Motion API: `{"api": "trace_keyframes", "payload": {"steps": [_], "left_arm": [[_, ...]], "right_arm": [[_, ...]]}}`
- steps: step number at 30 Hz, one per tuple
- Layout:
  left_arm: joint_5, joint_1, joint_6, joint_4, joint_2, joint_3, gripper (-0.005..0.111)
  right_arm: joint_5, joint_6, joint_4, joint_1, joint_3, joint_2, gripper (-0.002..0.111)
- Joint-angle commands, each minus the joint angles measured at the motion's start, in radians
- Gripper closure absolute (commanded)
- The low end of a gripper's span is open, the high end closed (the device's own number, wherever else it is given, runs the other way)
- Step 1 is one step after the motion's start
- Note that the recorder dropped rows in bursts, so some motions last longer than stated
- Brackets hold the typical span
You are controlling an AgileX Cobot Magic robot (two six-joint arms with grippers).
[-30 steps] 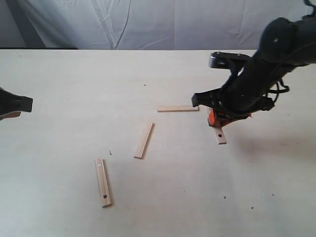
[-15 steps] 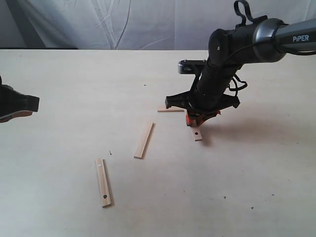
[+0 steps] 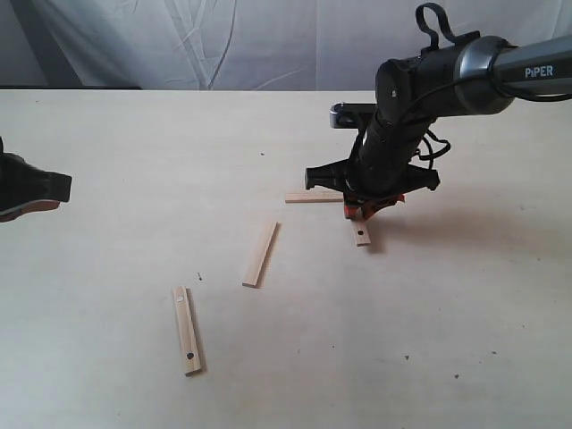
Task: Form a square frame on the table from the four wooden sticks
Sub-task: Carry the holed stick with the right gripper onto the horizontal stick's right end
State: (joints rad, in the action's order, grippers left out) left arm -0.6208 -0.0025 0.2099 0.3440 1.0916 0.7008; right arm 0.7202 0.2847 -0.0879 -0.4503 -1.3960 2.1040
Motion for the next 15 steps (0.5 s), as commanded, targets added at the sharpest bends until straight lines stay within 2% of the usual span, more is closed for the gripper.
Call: {"api": "trace_keyframes", "payload": {"steps": [1, 11, 13, 15], "left_arm": [[0.008, -0.009, 0.003, 0.015, 0.003, 0.005, 0.107], [0.008, -0.009, 0.010, 0.023, 0.003, 0.005, 0.107], [0.008, -0.009, 0.010, 0.023, 0.003, 0.005, 0.107], [0.008, -0.009, 0.010, 0.023, 0.003, 0.005, 0.107]], "right_arm": [[-0.033, 0.024, 0.013, 0.001, -0.006, 0.001, 0.109], [-0.038, 0.049, 0.011, 0.001, -0.006, 0.001, 0.109], [-0.038, 0.049, 0.011, 0.001, -0.006, 0.001, 0.104], [-0.036, 0.049, 0.009, 0.001, -0.006, 0.001, 0.092]]}}
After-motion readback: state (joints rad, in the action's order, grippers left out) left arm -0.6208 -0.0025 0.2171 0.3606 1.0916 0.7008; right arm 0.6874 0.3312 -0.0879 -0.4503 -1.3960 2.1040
